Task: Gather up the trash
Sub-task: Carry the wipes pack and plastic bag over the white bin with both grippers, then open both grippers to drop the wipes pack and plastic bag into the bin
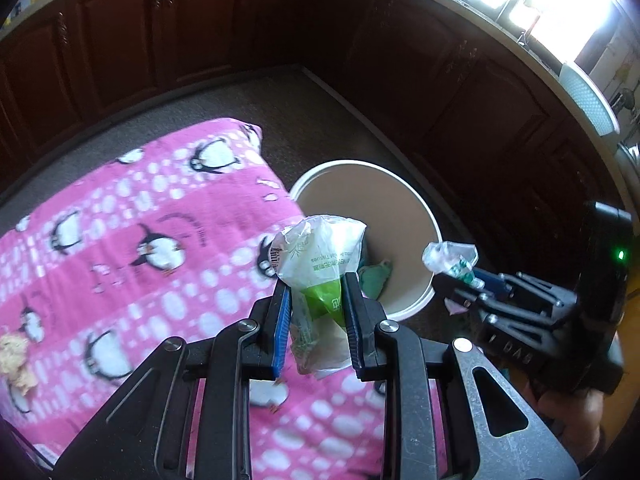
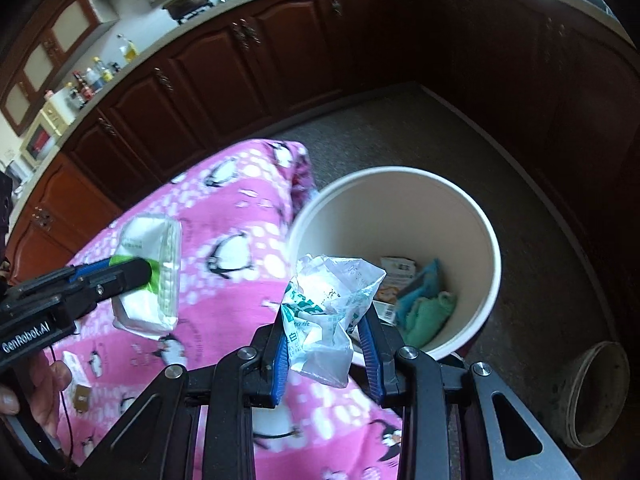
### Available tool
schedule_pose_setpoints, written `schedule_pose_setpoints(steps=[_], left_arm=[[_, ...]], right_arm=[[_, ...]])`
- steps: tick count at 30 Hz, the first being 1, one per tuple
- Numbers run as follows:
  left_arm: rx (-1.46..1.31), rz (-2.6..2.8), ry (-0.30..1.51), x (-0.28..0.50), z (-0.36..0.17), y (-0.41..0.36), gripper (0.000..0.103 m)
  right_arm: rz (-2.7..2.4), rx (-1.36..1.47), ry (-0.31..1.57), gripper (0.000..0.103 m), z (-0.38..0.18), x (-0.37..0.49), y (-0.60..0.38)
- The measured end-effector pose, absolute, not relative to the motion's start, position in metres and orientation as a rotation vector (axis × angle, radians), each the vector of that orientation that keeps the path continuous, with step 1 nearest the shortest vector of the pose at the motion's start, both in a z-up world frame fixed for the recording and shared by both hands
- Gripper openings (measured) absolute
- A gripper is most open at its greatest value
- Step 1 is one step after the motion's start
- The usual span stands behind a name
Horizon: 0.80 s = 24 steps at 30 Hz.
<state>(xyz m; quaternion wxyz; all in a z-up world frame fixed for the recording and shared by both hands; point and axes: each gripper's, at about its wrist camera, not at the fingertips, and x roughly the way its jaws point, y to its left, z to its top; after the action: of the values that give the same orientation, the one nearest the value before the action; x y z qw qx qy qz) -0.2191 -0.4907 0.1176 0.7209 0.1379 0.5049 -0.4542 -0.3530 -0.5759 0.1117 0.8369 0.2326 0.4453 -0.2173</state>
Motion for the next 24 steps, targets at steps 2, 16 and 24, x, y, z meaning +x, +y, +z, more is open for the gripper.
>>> schedule_pose_setpoints(steps=[2, 16, 24], left_arm=[[0.303, -1.003, 1.126, -0.218, 0.111, -0.5, 0.022], [0.289, -1.019, 1.179, -0.216, 0.075, -0.551, 0.032], [0.289, -1.024, 1.17, -0.218, 0.076, -0.548, 0.048]], right_arm=[[-0.472, 0.502, 0.953, 0.03, 0.104, -0.354, -0.584], [-0.539, 0.585, 1.003, 0.053, 0.06, -0.361, -0.623], [-0.554, 0.628, 0.994, 0.053, 0.056, -0.37, -0.627]])
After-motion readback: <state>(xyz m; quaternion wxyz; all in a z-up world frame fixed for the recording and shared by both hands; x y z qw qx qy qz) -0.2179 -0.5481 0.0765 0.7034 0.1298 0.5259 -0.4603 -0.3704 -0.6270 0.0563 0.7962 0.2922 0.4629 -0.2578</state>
